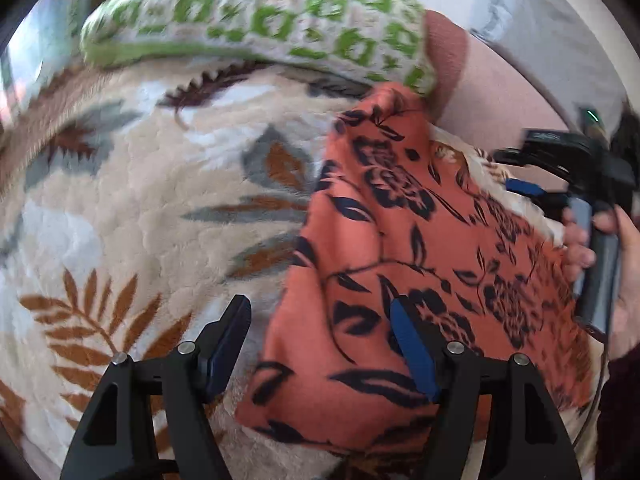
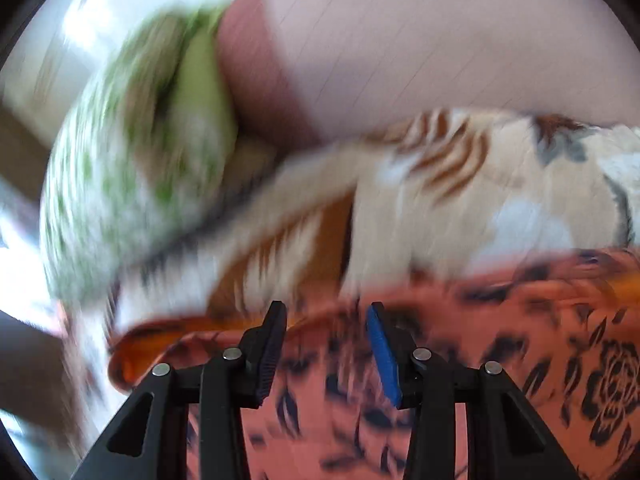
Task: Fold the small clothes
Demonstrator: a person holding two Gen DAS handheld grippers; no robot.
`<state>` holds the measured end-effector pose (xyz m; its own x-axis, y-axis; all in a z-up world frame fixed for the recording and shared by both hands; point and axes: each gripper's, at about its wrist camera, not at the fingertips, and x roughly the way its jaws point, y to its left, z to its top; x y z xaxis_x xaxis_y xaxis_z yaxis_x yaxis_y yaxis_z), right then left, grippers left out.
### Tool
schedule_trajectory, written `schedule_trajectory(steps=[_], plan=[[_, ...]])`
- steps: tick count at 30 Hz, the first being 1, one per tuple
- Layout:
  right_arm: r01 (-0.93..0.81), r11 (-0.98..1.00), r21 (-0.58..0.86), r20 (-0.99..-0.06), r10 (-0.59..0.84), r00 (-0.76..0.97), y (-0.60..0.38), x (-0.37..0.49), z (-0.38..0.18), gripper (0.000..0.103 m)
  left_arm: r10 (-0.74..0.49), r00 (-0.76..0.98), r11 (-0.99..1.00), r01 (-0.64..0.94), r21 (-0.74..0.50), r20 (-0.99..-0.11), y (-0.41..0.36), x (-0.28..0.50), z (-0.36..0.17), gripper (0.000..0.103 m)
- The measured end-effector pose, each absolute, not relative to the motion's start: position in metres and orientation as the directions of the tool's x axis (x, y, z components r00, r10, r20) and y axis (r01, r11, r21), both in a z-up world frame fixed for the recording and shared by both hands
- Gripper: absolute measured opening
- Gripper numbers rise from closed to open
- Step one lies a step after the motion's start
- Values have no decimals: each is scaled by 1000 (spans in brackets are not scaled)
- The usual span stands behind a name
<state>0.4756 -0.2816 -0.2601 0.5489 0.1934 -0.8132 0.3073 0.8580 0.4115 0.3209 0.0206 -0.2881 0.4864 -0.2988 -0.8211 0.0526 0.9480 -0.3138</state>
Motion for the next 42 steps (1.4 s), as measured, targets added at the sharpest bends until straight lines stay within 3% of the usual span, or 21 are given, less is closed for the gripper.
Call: schedule_trajectory(steps=[5,13,16,18,20,31,39,42], plan=[[268,846,462,-768,230,598,-310,434,-229,45,-286,525,951,53,-305,-802,22,314,-271,73],[258,905,340,-834,163,528,-355,251,-241,45,-126,512,988,143,-61,-850,-8,298,-278,74],[289,918,271,-897,133,421,-361,203,-284,45,-143,494,988,121,-95,-857,1,296,-285,76],[237,927,290,-852,137,506,-361,177,-287,44,-138,499,989,115,-93,-856,3,292,-284,76],[219,941,259,-866,126,484,-357,172,-278,45,-132,514,990,104,-92,-848,6,283,-278,76],[243,784,572,-702,313,640,-387,91,-247,52,-248,668,962,254,-99,-702,-22,213,-233,76],[266,710,652,-641,329,693,-408,99,-268,53,-286,587,939,329,-99,-757,-106,230,-233,76],[244,693,678,-608,342,717,-410,108,-266,53,-264,507,934,348,-86,-820,-145,240,-260,76]])
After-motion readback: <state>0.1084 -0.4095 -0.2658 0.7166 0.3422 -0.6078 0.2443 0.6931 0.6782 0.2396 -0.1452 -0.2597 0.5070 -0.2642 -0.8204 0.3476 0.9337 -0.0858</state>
